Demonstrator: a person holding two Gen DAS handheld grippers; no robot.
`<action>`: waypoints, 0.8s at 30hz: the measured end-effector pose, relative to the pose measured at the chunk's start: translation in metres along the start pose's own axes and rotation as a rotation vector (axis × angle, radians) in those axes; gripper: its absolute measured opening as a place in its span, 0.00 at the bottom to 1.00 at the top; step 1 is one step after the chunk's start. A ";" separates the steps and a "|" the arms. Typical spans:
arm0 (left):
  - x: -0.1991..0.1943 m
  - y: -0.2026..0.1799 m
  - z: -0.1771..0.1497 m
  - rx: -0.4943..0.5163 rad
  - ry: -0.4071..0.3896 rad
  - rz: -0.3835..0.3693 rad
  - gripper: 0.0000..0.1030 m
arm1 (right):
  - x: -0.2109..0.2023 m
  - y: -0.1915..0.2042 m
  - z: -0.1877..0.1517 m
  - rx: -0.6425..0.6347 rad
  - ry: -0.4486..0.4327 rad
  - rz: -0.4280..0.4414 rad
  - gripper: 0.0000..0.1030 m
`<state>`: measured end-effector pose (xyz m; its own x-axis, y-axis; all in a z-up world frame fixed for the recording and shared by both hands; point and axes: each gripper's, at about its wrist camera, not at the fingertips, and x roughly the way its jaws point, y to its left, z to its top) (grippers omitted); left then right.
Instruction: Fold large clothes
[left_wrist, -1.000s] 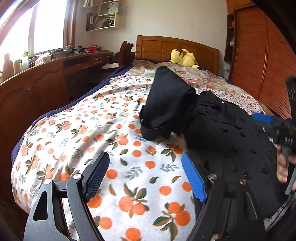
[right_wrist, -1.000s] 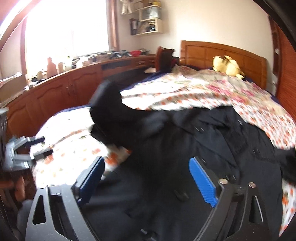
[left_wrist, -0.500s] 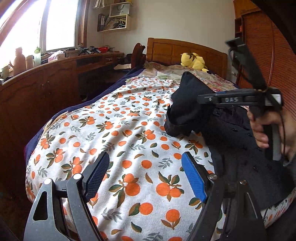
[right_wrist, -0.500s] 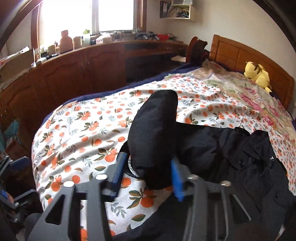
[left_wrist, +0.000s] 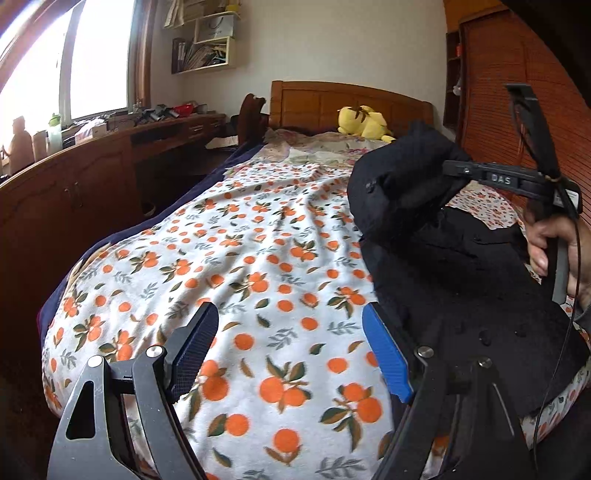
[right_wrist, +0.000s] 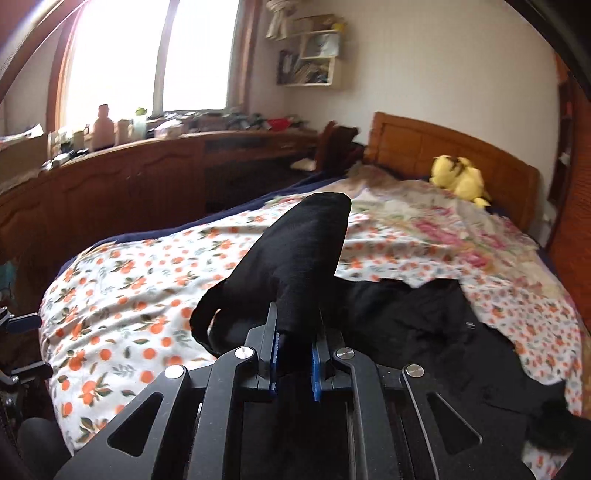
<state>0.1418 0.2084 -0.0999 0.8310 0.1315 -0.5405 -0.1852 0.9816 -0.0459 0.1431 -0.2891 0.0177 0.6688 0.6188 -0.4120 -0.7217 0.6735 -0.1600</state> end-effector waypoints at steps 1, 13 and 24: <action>0.000 -0.005 0.002 0.006 -0.003 -0.006 0.78 | -0.008 -0.011 -0.005 0.007 -0.004 -0.030 0.12; 0.047 -0.092 0.036 0.056 -0.027 -0.143 0.78 | -0.019 -0.105 -0.093 0.108 0.207 -0.229 0.37; 0.097 -0.131 0.043 0.066 -0.013 -0.191 0.78 | -0.004 -0.106 -0.093 0.105 0.228 -0.185 0.56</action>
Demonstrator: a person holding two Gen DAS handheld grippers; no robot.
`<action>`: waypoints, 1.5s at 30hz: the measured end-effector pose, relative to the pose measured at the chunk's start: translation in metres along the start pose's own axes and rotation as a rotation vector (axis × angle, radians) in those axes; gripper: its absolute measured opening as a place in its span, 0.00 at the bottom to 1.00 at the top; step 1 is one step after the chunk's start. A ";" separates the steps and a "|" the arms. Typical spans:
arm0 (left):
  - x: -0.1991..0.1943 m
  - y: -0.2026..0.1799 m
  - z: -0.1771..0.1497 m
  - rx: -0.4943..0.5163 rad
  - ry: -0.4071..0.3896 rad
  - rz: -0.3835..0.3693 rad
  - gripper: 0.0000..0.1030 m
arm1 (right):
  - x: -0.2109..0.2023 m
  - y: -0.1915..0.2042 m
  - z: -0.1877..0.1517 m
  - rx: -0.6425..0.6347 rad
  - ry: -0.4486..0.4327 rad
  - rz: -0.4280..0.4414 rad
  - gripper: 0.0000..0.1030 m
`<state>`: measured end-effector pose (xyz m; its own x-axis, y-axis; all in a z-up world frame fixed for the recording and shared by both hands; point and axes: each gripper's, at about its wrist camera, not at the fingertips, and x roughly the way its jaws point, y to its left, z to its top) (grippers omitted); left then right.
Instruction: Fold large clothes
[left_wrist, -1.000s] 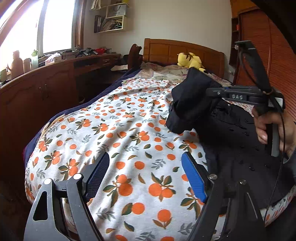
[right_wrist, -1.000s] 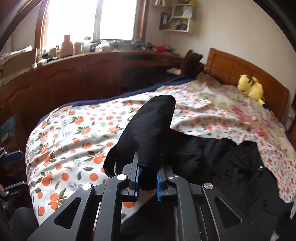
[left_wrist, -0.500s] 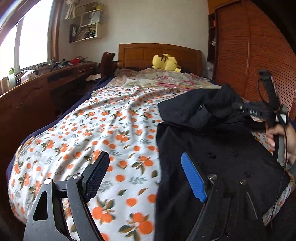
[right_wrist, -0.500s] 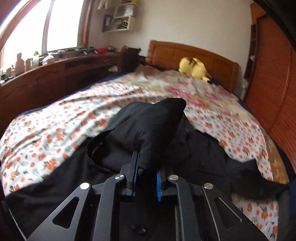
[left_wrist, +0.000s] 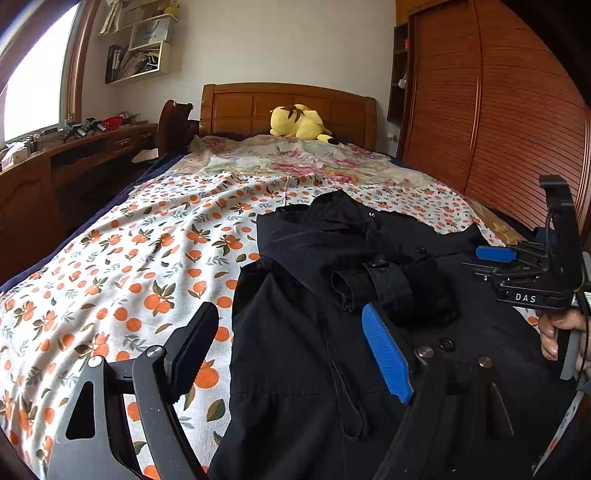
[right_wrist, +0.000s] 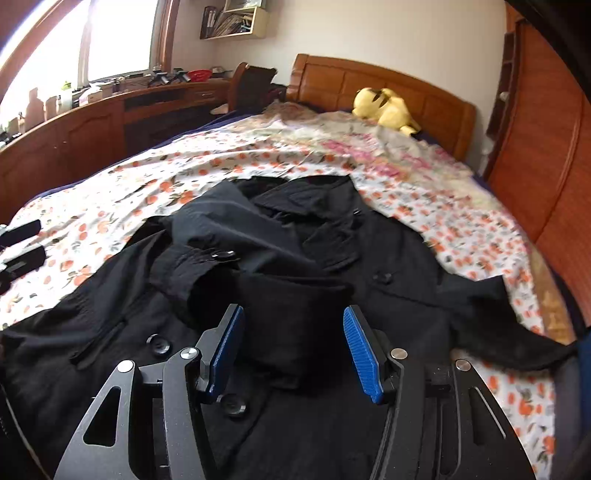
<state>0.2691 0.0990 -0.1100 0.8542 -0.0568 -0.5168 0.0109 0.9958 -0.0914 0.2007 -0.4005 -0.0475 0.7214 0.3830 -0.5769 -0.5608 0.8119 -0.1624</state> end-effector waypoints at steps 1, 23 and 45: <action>0.004 0.000 -0.003 0.002 0.010 0.003 0.78 | 0.003 0.002 0.001 0.004 0.005 0.014 0.56; 0.019 0.009 -0.020 -0.026 0.051 -0.033 0.78 | 0.067 0.017 0.013 0.034 0.084 0.219 0.21; 0.015 0.001 -0.024 0.004 0.041 -0.037 0.78 | -0.100 -0.057 -0.070 0.179 -0.067 0.016 0.05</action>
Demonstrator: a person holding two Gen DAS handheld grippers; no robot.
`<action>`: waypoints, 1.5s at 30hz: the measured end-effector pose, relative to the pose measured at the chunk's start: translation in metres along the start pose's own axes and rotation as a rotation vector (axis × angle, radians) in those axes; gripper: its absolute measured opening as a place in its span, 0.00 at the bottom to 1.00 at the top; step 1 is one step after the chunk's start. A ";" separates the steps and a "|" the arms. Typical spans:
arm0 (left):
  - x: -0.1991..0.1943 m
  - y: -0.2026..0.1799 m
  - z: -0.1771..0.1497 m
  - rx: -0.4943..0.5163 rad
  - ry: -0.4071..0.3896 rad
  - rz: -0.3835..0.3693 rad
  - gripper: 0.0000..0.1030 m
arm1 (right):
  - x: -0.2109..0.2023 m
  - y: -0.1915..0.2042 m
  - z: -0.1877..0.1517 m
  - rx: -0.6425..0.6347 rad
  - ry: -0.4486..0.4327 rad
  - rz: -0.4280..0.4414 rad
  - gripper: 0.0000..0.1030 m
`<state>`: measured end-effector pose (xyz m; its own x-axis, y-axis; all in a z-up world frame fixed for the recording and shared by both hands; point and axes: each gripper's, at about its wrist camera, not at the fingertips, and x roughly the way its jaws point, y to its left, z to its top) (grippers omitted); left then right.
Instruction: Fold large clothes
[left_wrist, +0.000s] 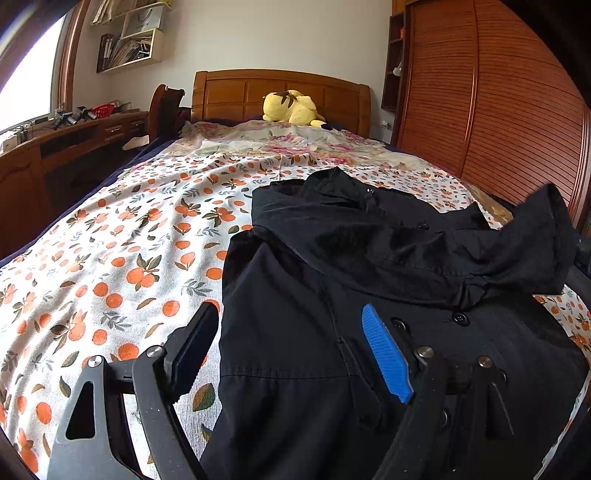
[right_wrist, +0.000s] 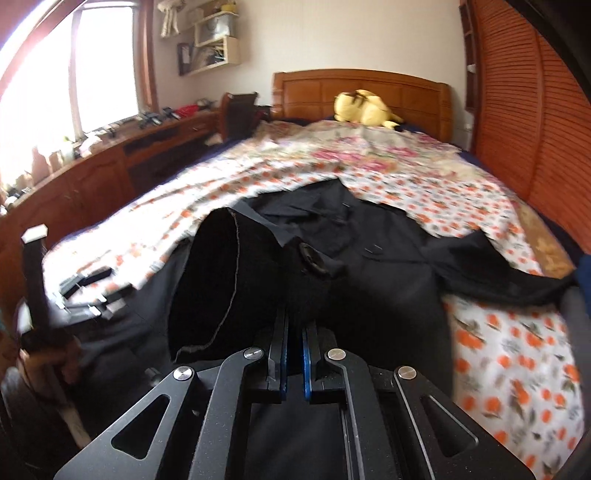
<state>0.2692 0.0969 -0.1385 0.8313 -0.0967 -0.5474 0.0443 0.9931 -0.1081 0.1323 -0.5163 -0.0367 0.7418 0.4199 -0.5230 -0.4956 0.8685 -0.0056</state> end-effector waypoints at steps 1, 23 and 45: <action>0.001 0.000 0.000 -0.003 0.001 -0.001 0.78 | 0.000 -0.003 -0.004 0.009 0.010 -0.014 0.05; 0.000 -0.002 -0.002 0.013 -0.015 -0.004 0.78 | -0.057 -0.022 -0.017 0.106 -0.010 -0.277 0.44; -0.018 -0.078 0.017 0.135 -0.109 -0.085 0.78 | -0.008 -0.051 -0.069 0.219 0.215 -0.093 0.21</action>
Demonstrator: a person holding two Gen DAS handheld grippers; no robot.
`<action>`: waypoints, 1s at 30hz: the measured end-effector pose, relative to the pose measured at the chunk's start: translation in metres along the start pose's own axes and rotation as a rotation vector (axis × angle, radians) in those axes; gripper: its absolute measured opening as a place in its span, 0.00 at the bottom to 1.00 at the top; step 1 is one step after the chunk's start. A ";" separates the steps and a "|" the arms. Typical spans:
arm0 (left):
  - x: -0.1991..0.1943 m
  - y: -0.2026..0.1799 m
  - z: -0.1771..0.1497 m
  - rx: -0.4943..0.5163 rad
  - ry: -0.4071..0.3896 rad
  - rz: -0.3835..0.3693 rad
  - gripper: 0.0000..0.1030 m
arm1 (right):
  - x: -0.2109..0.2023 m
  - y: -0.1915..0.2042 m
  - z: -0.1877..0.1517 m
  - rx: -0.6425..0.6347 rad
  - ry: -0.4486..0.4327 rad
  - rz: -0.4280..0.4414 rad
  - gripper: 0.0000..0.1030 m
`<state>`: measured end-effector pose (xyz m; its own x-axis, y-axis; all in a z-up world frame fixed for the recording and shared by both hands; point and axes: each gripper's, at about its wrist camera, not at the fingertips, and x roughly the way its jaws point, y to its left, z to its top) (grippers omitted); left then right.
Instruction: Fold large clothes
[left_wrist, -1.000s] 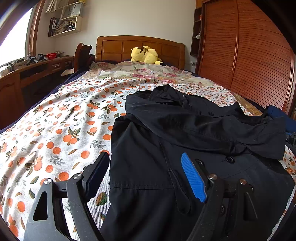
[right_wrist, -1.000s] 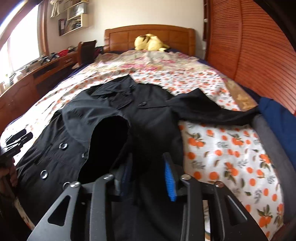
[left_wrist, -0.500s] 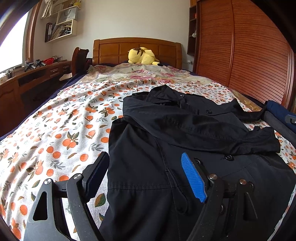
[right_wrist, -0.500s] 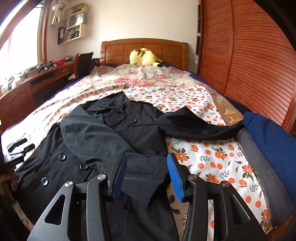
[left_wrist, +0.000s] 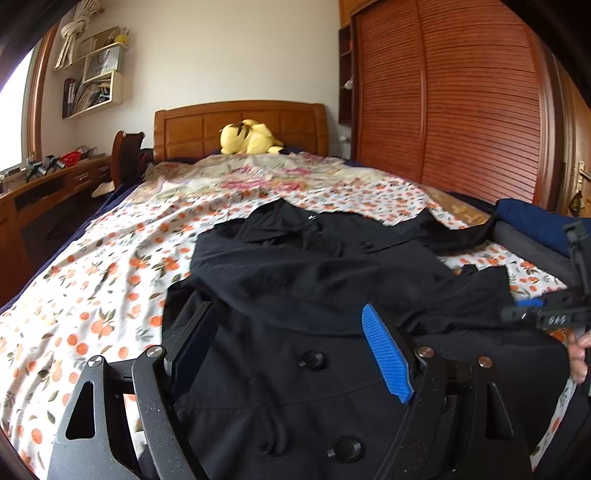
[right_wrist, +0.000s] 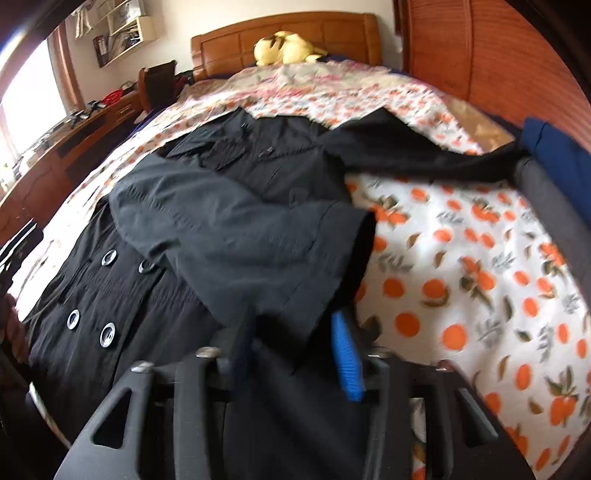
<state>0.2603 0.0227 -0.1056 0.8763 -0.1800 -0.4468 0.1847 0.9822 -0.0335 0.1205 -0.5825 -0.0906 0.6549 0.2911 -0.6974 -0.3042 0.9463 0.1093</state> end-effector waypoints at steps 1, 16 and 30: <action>0.001 -0.003 0.001 -0.001 -0.001 -0.005 0.78 | 0.002 0.000 0.003 -0.008 0.006 0.019 0.06; 0.018 -0.032 0.009 -0.009 0.026 -0.087 0.79 | -0.046 0.020 -0.015 -0.098 -0.059 0.169 0.03; 0.022 -0.035 0.003 -0.001 0.057 -0.097 0.79 | -0.004 0.033 0.026 -0.266 -0.083 -0.004 0.45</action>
<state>0.2745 -0.0158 -0.1117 0.8278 -0.2712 -0.4912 0.2672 0.9603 -0.0799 0.1258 -0.5487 -0.0658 0.7074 0.3085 -0.6359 -0.4653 0.8806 -0.0903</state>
